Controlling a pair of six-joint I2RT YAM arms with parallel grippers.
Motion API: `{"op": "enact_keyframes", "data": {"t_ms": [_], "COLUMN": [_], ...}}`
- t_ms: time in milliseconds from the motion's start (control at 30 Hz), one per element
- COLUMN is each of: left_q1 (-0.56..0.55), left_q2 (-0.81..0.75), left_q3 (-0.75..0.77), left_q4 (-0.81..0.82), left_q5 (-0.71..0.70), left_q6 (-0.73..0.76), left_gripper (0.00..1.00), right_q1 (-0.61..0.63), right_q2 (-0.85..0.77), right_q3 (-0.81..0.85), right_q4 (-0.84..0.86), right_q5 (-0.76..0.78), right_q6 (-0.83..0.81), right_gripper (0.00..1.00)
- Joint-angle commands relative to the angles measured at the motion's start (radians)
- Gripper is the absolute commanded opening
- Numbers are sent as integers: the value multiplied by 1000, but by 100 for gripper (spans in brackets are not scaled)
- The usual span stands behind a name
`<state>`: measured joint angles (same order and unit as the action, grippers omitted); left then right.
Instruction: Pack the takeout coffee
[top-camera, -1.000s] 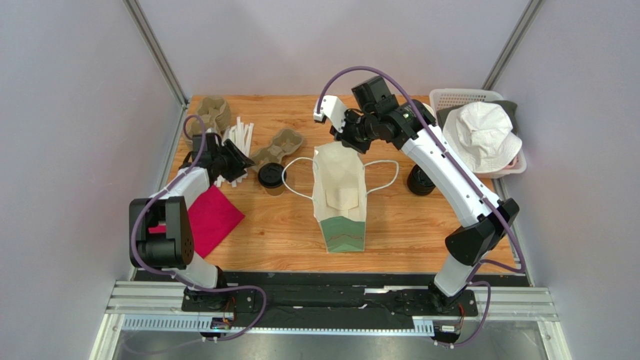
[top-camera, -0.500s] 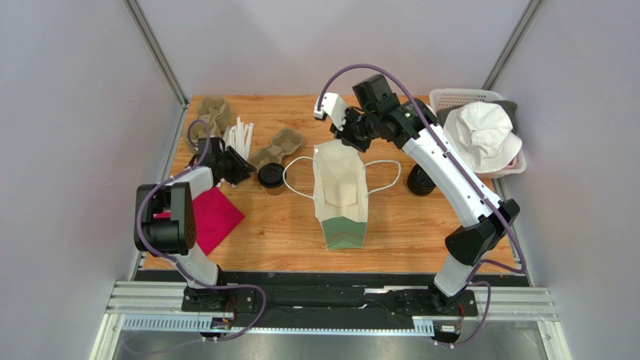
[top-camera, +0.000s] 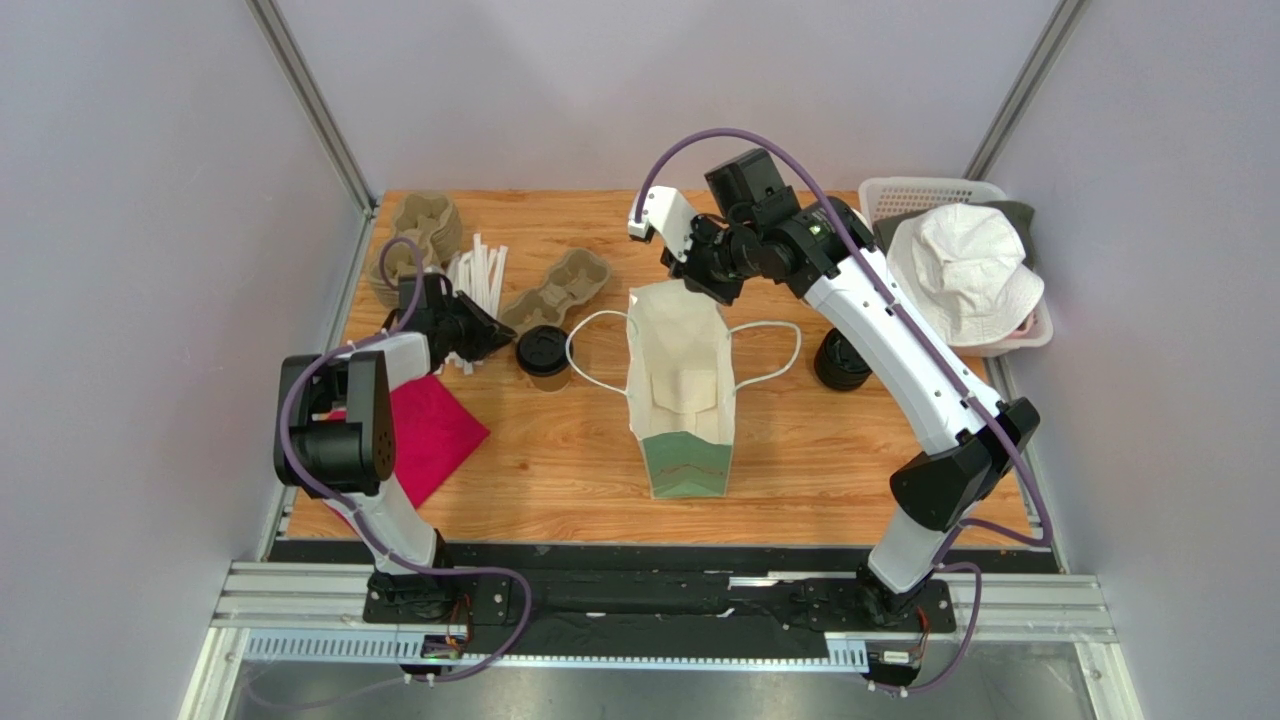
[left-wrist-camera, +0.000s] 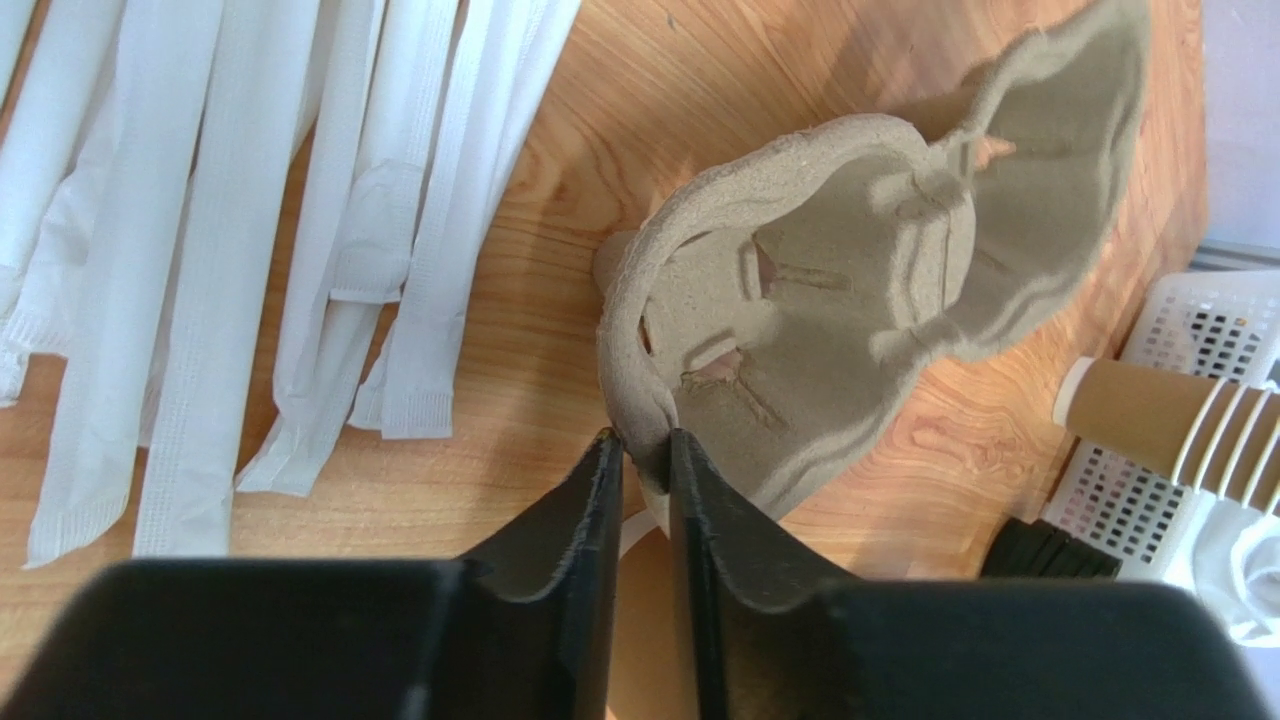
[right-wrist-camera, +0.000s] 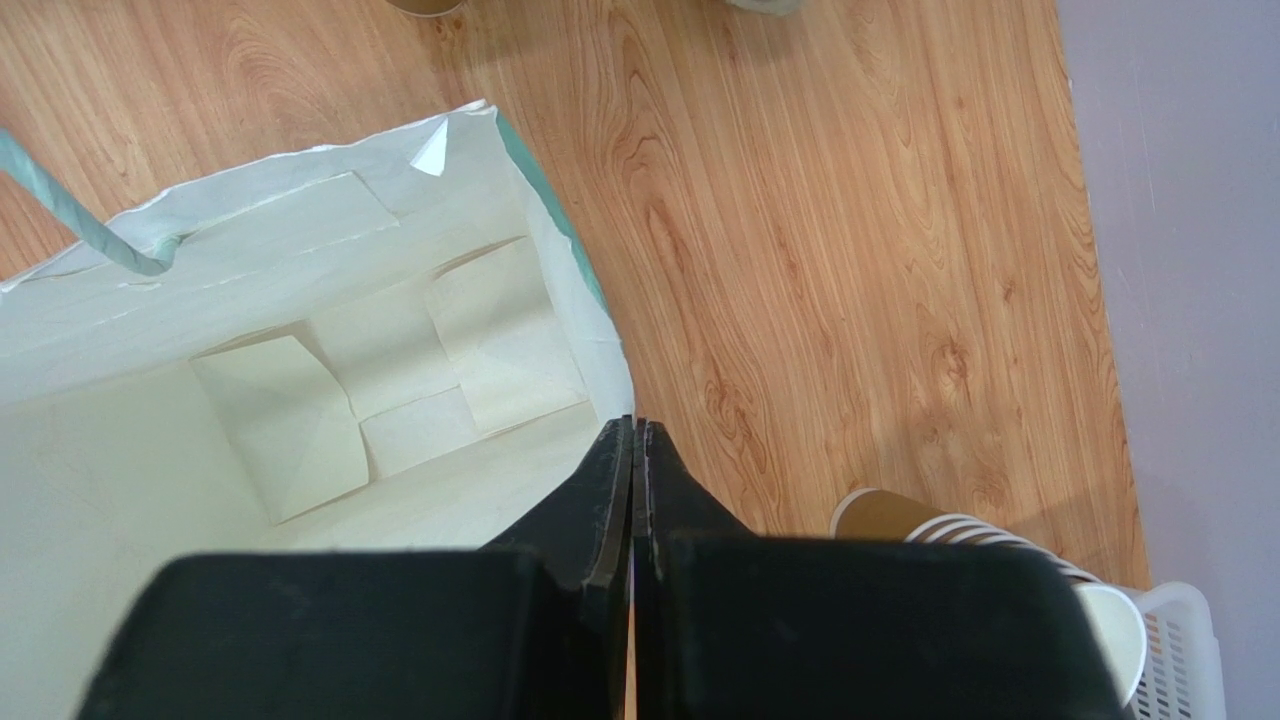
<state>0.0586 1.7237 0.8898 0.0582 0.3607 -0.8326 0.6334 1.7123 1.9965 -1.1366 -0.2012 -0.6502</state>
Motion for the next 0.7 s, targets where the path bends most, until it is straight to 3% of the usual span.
{"op": "enact_keyframes", "data": {"t_ms": [0, 167, 367, 667], "left_q1": [-5, -3, -6, -20], "left_q2": [28, 66, 47, 108], "left_q3": [40, 103, 172, 342], "left_q4": [54, 31, 20, -230], "left_q5": [9, 33, 87, 152], "left_q6": [6, 23, 84, 223], "left_gripper": [19, 0, 0, 0], "right_q1": [-3, -5, -15, -40], "right_q2": [-6, -16, -42, -68], "right_q3": [42, 36, 21, -1], "right_q4": [3, 3, 0, 0], "right_q5": [13, 16, 23, 13], "right_q6": [20, 21, 21, 34], "right_gripper": [0, 0, 0, 0]}}
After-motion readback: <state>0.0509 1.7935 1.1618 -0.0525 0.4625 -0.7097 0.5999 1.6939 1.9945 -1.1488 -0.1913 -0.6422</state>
